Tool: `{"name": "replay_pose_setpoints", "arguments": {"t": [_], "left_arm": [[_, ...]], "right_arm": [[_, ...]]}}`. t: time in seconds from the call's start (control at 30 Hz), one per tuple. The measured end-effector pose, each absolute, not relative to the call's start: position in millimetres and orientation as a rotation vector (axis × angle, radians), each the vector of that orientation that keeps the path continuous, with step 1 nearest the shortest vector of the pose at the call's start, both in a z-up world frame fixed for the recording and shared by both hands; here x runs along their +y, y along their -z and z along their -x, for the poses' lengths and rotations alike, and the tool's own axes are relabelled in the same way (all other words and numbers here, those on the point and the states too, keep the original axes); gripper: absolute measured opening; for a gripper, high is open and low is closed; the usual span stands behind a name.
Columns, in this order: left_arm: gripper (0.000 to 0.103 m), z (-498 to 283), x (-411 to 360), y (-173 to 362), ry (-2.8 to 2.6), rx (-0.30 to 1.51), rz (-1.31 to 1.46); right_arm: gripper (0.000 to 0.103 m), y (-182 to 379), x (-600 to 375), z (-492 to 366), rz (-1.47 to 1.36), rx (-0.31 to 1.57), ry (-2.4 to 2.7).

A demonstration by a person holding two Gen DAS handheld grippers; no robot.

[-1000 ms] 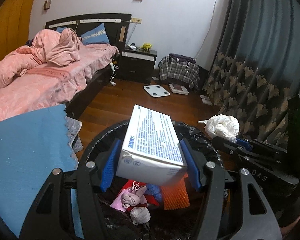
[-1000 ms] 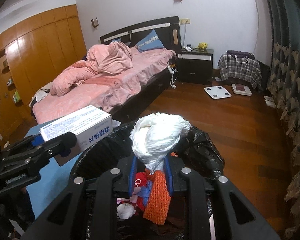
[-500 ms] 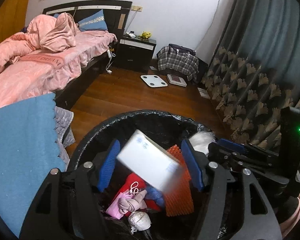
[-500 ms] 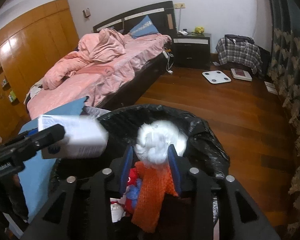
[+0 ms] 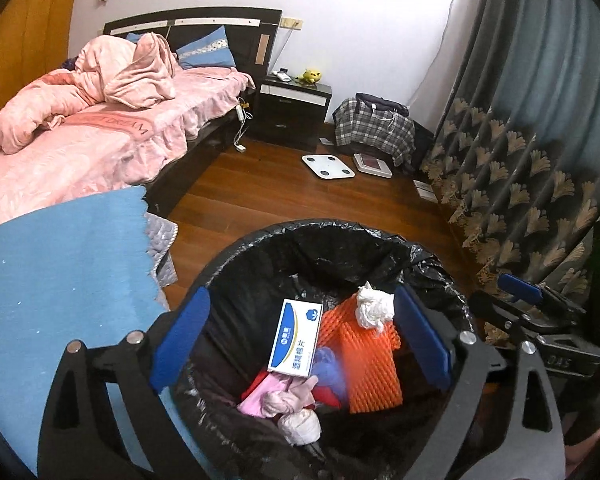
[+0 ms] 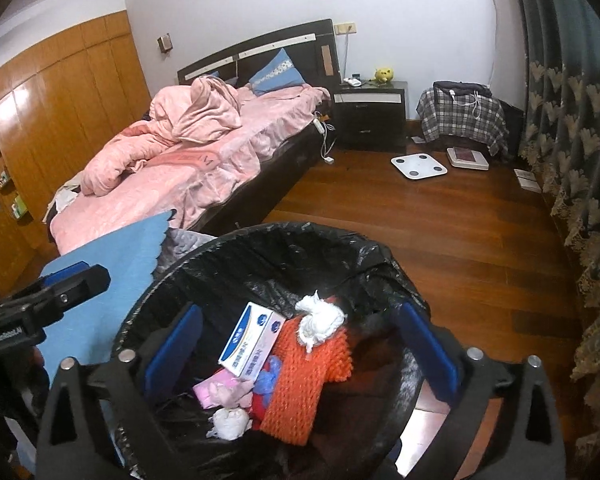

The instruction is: Collect trash

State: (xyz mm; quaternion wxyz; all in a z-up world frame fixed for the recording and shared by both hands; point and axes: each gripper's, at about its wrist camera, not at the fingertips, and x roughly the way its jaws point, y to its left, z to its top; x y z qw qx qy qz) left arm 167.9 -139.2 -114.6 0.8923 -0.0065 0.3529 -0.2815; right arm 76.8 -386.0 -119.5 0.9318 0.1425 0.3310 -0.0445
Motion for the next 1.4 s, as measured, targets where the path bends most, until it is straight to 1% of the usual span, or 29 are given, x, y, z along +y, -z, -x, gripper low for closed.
{"name": "replay_pose_setpoints", "arguments": {"t": [0.2, 0.67, 1.03, 1.4], "left_arm": [[0.095, -147, -116, 102, 0.524, 0.708, 0.002], [0.096, -89, -73, 55, 0.393, 0.629, -0.028], [0.098, -45, -49, 14, 0.342, 0.539, -0.045], [0.098, -17, -34, -3, 0.318, 0.491, -0.041]], "right_arm": [[0.097, 105, -368, -58, -0.281, 0.674, 0.073], [0.097, 48, -309, -23, -0.229, 0.626, -0.02], [0.097, 12, -282, 2, -0.184, 0.569, -0.053], [0.097, -4, -264, 16, -0.157, 0.542, -0.086]]}}
